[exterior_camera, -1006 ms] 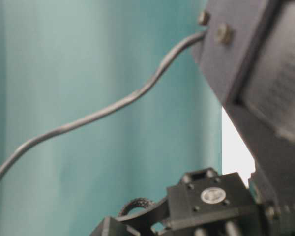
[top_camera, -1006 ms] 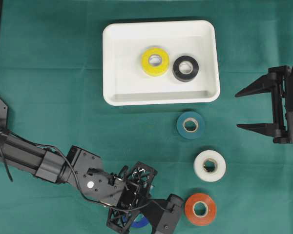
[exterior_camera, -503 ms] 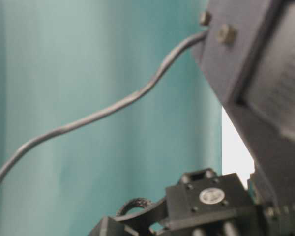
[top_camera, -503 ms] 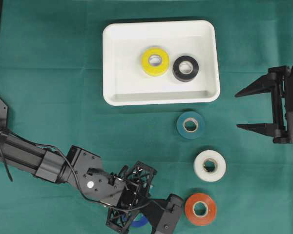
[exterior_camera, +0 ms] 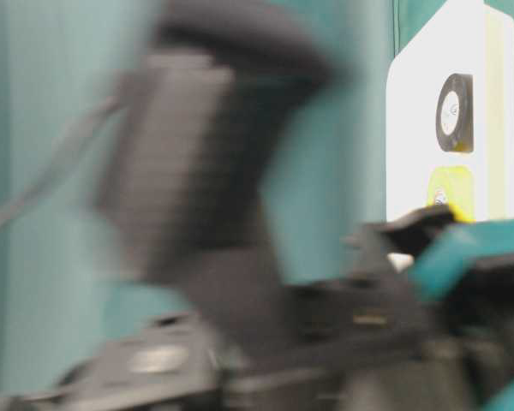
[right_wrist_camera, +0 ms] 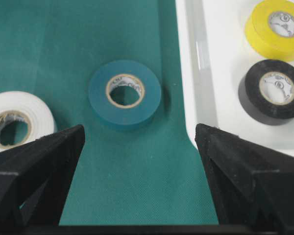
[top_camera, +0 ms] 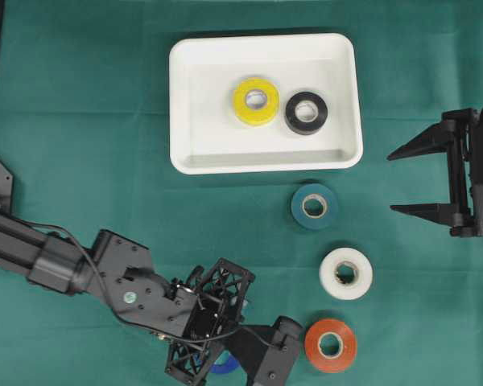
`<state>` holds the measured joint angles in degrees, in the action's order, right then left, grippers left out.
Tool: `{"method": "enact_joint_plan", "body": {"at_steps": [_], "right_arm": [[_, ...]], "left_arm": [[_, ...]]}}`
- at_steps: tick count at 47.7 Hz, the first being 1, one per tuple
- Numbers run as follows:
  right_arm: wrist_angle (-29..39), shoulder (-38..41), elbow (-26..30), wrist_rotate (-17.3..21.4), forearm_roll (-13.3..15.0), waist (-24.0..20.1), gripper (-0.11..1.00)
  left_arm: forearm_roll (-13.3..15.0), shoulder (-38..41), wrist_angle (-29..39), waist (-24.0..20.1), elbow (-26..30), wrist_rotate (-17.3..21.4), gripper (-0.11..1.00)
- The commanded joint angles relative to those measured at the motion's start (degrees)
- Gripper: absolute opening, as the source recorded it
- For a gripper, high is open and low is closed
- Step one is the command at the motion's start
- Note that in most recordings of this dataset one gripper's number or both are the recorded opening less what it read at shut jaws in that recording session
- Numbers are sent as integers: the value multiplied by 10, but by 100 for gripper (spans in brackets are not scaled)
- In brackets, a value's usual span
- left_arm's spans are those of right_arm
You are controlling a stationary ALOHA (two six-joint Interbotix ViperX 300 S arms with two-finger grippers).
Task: Pick up the tape from a random location and place it into the white case.
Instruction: 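Lower the left gripper and close it on the blue tape rim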
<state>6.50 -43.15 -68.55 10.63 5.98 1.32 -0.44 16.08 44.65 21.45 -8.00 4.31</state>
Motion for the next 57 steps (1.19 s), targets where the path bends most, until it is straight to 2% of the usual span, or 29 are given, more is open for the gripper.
{"method": "enact_joint_plan", "body": {"at_steps": [1, 17, 37, 57], "right_arm": [[-3, 0, 13, 1, 1, -1, 88], [-3, 0, 14, 2, 1, -1, 88], [0, 0, 14, 2, 1, -1, 88], [3, 1, 14, 2, 1, -1, 88]], "left_arm": [[-2, -40, 4, 2, 20, -1, 23], [-2, -96, 51, 3, 32, -1, 23], [-6, -144, 130, 7, 77, -1, 23], [-8, -167, 144, 7, 79, -1, 23]]}}
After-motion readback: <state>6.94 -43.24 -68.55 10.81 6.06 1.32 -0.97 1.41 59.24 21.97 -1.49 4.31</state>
